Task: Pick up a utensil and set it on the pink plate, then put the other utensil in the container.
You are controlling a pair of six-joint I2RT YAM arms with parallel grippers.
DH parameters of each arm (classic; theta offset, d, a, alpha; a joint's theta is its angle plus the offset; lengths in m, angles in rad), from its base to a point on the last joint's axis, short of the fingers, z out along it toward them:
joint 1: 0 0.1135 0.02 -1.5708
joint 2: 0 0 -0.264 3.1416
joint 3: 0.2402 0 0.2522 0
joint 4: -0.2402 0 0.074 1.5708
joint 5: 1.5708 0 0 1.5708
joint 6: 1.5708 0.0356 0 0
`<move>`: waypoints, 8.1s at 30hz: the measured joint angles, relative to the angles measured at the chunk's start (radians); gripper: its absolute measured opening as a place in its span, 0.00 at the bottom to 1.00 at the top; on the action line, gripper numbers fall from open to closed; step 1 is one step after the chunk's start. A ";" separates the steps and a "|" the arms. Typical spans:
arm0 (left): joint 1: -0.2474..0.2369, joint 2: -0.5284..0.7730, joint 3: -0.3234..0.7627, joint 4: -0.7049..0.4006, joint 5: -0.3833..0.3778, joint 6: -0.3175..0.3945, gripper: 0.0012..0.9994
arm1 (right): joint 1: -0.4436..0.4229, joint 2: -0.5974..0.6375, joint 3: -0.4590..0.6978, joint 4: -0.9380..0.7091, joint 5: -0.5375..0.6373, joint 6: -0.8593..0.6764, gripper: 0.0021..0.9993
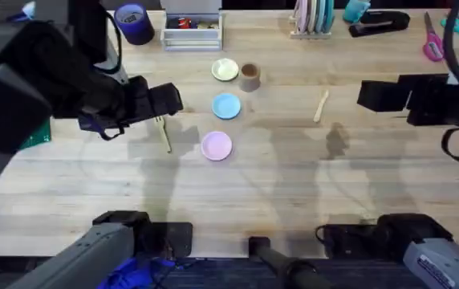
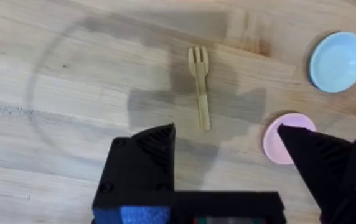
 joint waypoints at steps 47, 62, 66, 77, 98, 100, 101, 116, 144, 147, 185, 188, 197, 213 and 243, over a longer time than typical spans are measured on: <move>-0.003 0.281 -0.197 0.364 -0.069 -0.126 0.86 | 0.000 0.000 0.000 0.000 0.000 0.000 1.00; -0.002 0.277 -0.206 0.415 -0.043 -0.146 0.20 | 0.000 0.000 0.000 0.000 0.000 0.000 1.00; -0.002 0.277 -0.206 0.420 -0.028 -0.148 0.13 | 0.000 0.000 0.000 0.000 0.000 0.000 1.00; -0.002 0.277 -0.206 0.420 -0.024 -0.148 0.11 | 0.000 0.000 0.000 0.000 0.000 0.000 1.00; -0.076 0.290 -0.077 0.262 -0.014 -0.148 0.05 | 0.000 0.000 0.000 -0.001 0.000 0.000 1.00; -0.107 0.290 -0.064 0.256 -0.014 -0.150 0.05 | 0.000 0.000 0.000 -0.001 0.000 0.000 1.00; -0.122 0.290 -0.058 0.251 -0.014 -0.155 0.05 | 0.000 0.000 0.000 -0.001 0.000 0.000 1.00; -0.538 0.290 0.042 0.160 -0.075 -0.487 0.05 | 0.000 0.000 0.000 -0.001 0.000 0.000 1.00; -0.628 0.290 0.039 0.161 -0.197 -0.665 0.06 | 0.000 0.000 0.000 -0.001 0.000 0.000 1.00; -0.628 0.290 0.036 0.161 -0.198 -0.676 0.06 | 0.000 0.000 0.000 -0.001 0.000 0.000 1.00; -0.628 0.290 -0.110 0.288 -0.175 -0.741 0.09 | 0.000 0.000 0.000 -0.001 0.000 0.000 1.00; -0.628 0.290 -0.110 0.289 -0.174 -0.743 0.12 | 0.000 0.000 0.000 -0.001 0.000 0.000 1.00; -0.628 0.290 -0.111 0.289 -0.171 -0.744 0.22 | 0.000 0.000 0.000 -0.001 0.000 0.000 1.00; -0.628 0.213 -0.089 0.254 -0.171 -0.667 0.48 | 0.000 0.000 0.000 -0.001 0.000 0.000 1.00; -0.376 -0.011 -0.052 0.202 0.174 0.196 0.99 | 0.000 0.000 0.000 0.000 0.000 0.000 1.00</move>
